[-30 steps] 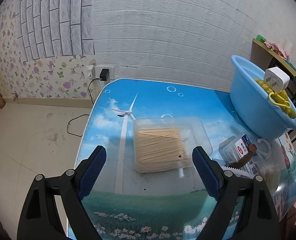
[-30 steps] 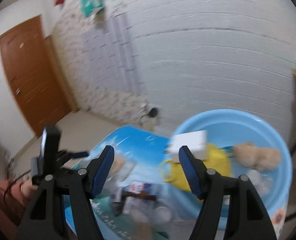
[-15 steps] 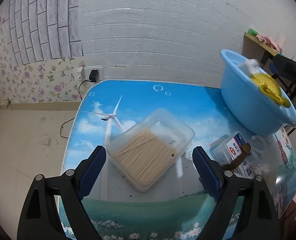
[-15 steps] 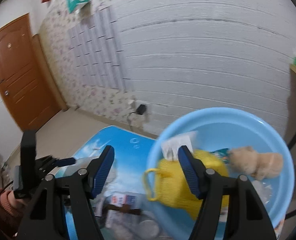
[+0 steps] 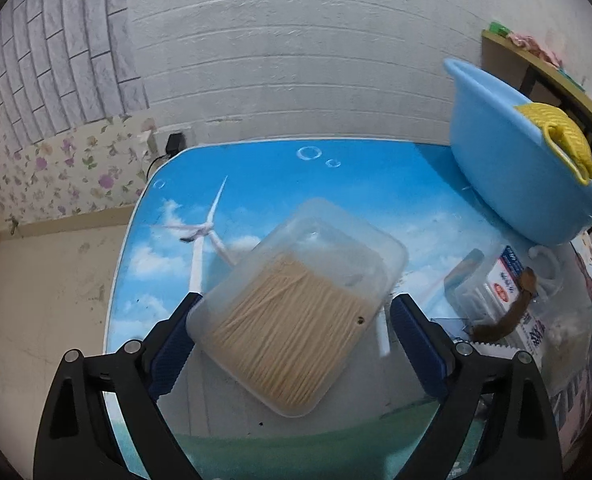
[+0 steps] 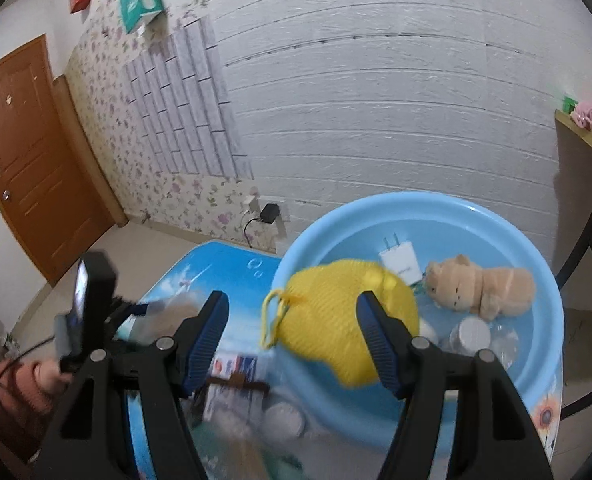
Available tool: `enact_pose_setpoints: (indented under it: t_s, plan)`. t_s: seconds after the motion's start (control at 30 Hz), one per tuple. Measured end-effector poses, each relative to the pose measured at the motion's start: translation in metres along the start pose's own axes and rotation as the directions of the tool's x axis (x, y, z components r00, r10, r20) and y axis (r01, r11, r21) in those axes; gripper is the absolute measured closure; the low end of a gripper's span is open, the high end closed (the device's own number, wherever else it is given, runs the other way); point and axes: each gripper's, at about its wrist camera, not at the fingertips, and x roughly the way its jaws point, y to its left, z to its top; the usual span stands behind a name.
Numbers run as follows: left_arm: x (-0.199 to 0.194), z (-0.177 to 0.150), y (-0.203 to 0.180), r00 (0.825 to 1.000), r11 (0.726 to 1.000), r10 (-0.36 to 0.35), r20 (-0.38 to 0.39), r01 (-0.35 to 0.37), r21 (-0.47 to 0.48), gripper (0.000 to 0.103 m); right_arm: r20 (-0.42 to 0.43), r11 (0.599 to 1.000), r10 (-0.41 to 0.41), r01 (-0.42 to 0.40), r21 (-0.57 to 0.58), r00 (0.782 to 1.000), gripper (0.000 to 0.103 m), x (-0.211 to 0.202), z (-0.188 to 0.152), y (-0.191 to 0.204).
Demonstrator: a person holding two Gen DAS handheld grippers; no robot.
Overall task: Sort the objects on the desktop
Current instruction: 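Move both grippers back from the basin toward the stick box and swab bag, then grasp the clear stick box with the left gripper while the right gripper grasps the swab bag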
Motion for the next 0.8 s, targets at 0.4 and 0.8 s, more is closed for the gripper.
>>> enact_pose_setpoints:
  t_s: [0.4,0.8]
  plan:
    - [-0.021,-0.019,0.0,1.0,1.0,-0.008,0.01,0.008,0.0,0.035,-0.162,0.997,0.061,-0.069,-0.044,0.985,0.039,-0.005,-0.051,0.021]
    - [-0.053,-0.056,0.003,1.0,0.999,0.023,0.007,-0.023,-0.04,0.036,-0.347,0.994,0.038,-0.071,-0.083,0.937,0.067,0.029,-0.099,0.034]
